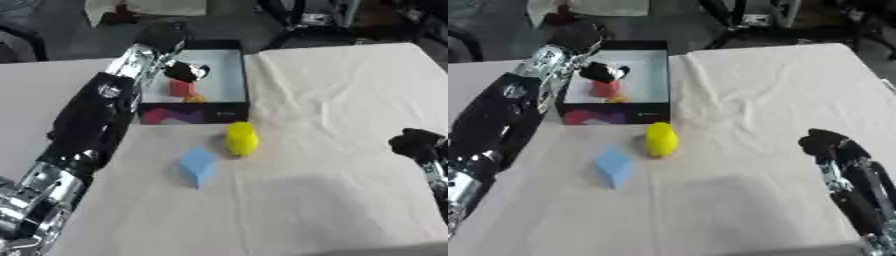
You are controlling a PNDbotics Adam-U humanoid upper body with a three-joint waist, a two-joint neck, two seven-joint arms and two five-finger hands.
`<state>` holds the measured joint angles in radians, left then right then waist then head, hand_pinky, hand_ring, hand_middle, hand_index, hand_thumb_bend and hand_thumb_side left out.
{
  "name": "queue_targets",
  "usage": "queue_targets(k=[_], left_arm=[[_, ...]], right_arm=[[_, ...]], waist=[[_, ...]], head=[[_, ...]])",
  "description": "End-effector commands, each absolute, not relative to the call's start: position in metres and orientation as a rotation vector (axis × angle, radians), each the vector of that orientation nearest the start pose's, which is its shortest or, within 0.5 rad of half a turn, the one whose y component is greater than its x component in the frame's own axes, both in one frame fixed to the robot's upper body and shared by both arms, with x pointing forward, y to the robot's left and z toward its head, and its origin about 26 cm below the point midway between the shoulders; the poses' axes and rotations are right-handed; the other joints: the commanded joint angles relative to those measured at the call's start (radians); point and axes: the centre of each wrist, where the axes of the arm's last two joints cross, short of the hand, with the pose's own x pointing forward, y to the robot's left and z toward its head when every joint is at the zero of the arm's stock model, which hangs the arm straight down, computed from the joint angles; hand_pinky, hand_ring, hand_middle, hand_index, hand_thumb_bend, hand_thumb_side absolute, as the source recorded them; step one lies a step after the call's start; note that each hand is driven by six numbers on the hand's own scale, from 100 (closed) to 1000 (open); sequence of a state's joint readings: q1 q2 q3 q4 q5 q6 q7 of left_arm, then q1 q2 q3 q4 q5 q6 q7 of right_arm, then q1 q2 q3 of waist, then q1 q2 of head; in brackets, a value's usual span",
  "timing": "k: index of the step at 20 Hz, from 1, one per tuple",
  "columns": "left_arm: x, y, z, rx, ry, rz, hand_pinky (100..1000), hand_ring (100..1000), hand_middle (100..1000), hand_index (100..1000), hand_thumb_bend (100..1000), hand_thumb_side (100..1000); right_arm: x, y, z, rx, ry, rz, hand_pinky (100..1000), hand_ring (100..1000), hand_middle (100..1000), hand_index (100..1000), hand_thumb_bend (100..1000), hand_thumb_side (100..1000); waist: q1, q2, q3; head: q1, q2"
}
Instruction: Pick up objects on the table and place them in the box.
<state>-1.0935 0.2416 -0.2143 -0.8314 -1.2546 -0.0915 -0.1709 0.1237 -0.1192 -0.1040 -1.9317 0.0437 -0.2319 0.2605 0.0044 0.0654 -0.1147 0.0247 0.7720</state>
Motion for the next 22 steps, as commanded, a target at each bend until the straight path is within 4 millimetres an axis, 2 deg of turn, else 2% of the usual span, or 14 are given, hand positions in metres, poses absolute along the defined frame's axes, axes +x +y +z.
queue_targets(k=[1, 4, 5, 8, 10, 12, 13, 17, 22], left_arm=[[0.482, 0.186, 0.258, 1.127, -1.578, -1.746, 718, 630, 712, 804, 334, 688], [0.463, 0.191, 0.285, 1.014, -1.564, -1.872, 717, 626, 705, 795, 329, 676], [0.457, 0.189, 0.286, 0.97, -1.527, -1.959, 715, 613, 674, 758, 341, 599], [0.427, 0.184, 0.29, 0.727, -1.313, -2.315, 718, 620, 676, 754, 353, 583], [0.412, 0.179, 0.278, 0.594, -1.212, -2.434, 741, 682, 724, 784, 414, 578], [0.405, 0.176, 0.26, 0.516, -1.14, -2.503, 752, 718, 754, 806, 437, 575], [0.403, 0.177, 0.253, 0.495, -1.114, -2.52, 765, 747, 784, 843, 476, 566], [0.401, 0.181, 0.228, 0.473, -1.029, -2.588, 798, 807, 840, 894, 529, 558], [0.401, 0.181, 0.214, 0.458, -0.991, -2.655, 819, 841, 875, 922, 559, 563]], right_arm=[[0.238, -0.299, 0.067, -0.102, -2.011, 0.365, 804, 769, 674, 790, 100, 640], [0.238, -0.299, 0.067, -0.107, -2.01, 0.369, 804, 769, 674, 789, 100, 640], [0.238, -0.3, 0.067, -0.11, -2.009, 0.372, 805, 769, 674, 790, 100, 637], [0.237, -0.302, 0.068, -0.122, -2.005, 0.379, 805, 770, 675, 790, 100, 634], [0.237, -0.303, 0.068, -0.125, -2.003, 0.386, 805, 770, 676, 790, 100, 632], [0.237, -0.304, 0.068, -0.127, -2.004, 0.391, 805, 770, 676, 790, 100, 630], [0.237, -0.304, 0.069, -0.128, -2.004, 0.392, 806, 770, 676, 790, 100, 628], [0.237, -0.304, 0.069, -0.129, -2.005, 0.395, 806, 771, 677, 791, 100, 630], [0.237, -0.304, 0.069, -0.129, -2.006, 0.395, 806, 771, 677, 791, 100, 633]], waist=[[-0.008, -0.02, 0.004], [-0.005, -0.02, 0.006], [-0.001, -0.022, 0.007], [0.006, -0.026, 0.011], [0.011, -0.029, 0.012], [0.013, -0.03, 0.012], [0.014, -0.03, 0.012], [0.014, -0.029, 0.009], [0.014, -0.025, 0.008]], head=[[-0.009, -0.002], [-0.014, -0.002], [-0.015, -0.002], [-0.023, -0.002], [-0.025, -0.002], [-0.03, -0.002], [-0.031, -0.002], [-0.033, -0.002], [-0.035, -0.002]])
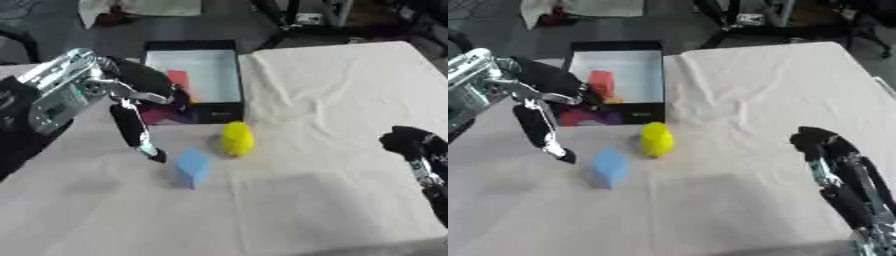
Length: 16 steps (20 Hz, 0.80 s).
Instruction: Pick up objects on the table and place them in the box.
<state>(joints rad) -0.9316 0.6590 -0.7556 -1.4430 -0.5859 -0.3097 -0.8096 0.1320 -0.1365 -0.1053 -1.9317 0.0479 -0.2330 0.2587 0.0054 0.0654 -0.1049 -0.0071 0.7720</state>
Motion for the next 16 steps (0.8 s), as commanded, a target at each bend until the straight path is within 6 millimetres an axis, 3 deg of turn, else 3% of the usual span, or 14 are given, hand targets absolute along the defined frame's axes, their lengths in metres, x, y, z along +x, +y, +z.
queue_targets(k=[1, 16], left_arm=[[0.4, 0.181, 0.212, -0.539, 1.17, 3.156, 827, 852, 888, 930, 572, 568], [0.396, 0.174, 0.193, -0.542, 1.125, 3.127, 854, 892, 936, 970, 585, 557]], right_arm=[[0.237, -0.304, 0.069, -0.129, -2.007, 0.395, 806, 771, 677, 791, 100, 633], [0.237, -0.303, 0.069, -0.124, -2.009, 0.395, 806, 772, 679, 791, 100, 635]], waist=[[0.013, -0.025, -0.002], [0.01, -0.023, -0.004]], head=[[-0.004, -0.002], [-0.01, -0.002]])
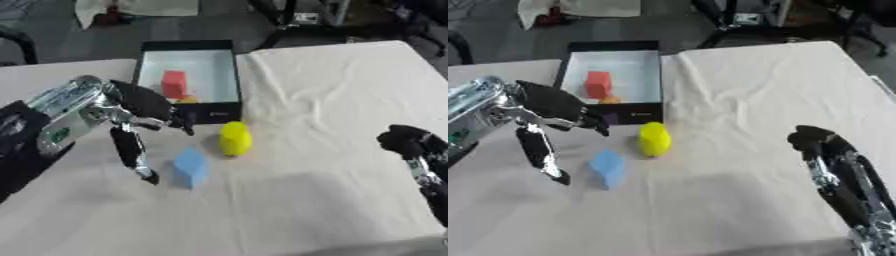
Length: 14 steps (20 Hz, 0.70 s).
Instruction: Pick up objects on the table and place them in the box.
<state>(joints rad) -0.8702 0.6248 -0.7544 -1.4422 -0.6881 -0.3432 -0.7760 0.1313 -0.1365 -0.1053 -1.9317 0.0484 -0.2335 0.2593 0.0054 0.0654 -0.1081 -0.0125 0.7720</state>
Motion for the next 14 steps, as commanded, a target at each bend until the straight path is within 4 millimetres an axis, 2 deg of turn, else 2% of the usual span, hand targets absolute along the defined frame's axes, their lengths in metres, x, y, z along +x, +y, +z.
queue_targets(k=[1, 4, 14], left_arm=[[0.396, 0.173, 0.193, -0.546, 1.132, 3.121, 855, 893, 936, 971, 584, 555], [0.394, 0.168, 0.193, -0.548, 1.139, 3.107, 855, 893, 935, 970, 583, 554], [0.397, 0.165, 0.171, -0.487, 1.109, 3.133, 844, 870, 917, 960, 565, 548]], right_arm=[[0.238, -0.303, 0.069, -0.123, -2.01, 0.395, 806, 772, 679, 791, 100, 635], [0.238, -0.302, 0.069, -0.118, -2.01, 0.396, 806, 772, 680, 791, 100, 636], [0.239, -0.3, 0.07, -0.107, -2.017, 0.394, 806, 772, 680, 791, 100, 639]], waist=[[0.009, -0.023, -0.001], [0.008, -0.022, -0.003], [0.004, -0.015, -0.011]], head=[[-0.005, -0.002], [-0.004, -0.002], [-0.006, -0.002]])
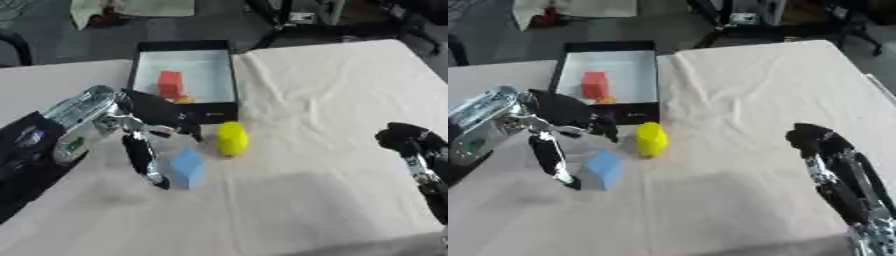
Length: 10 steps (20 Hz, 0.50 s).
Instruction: Pick up objects on the table and place them in the box.
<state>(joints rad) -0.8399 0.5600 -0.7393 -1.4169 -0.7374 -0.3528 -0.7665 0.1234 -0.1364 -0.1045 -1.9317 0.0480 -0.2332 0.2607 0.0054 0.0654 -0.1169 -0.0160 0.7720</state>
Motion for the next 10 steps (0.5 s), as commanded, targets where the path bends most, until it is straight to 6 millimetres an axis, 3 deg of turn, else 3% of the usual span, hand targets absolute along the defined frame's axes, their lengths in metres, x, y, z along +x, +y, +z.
queue_targets(k=[1, 9, 10], left_arm=[[0.397, 0.165, 0.168, -0.49, 1.107, 3.135, 839, 860, 909, 955, 560, 544], [0.4, 0.173, 0.152, -0.601, 1.217, 3.052, 774, 739, 778, 858, 484, 451], [0.401, 0.174, 0.151, -0.623, 1.255, 3.027, 744, 676, 724, 803, 409, 384]], right_arm=[[0.239, -0.3, 0.07, -0.106, -2.017, 0.394, 806, 773, 681, 791, 100, 638], [0.24, -0.3, 0.07, -0.1, -2.02, 0.394, 807, 773, 681, 791, 100, 638], [0.24, -0.3, 0.07, -0.1, -2.02, 0.394, 807, 773, 681, 791, 100, 638]], waist=[[0.004, -0.015, -0.003], [0.0, -0.014, -0.002], [-0.001, -0.014, -0.002]], head=[[-0.003, -0.002], [-0.008, -0.002], [-0.008, -0.002]])
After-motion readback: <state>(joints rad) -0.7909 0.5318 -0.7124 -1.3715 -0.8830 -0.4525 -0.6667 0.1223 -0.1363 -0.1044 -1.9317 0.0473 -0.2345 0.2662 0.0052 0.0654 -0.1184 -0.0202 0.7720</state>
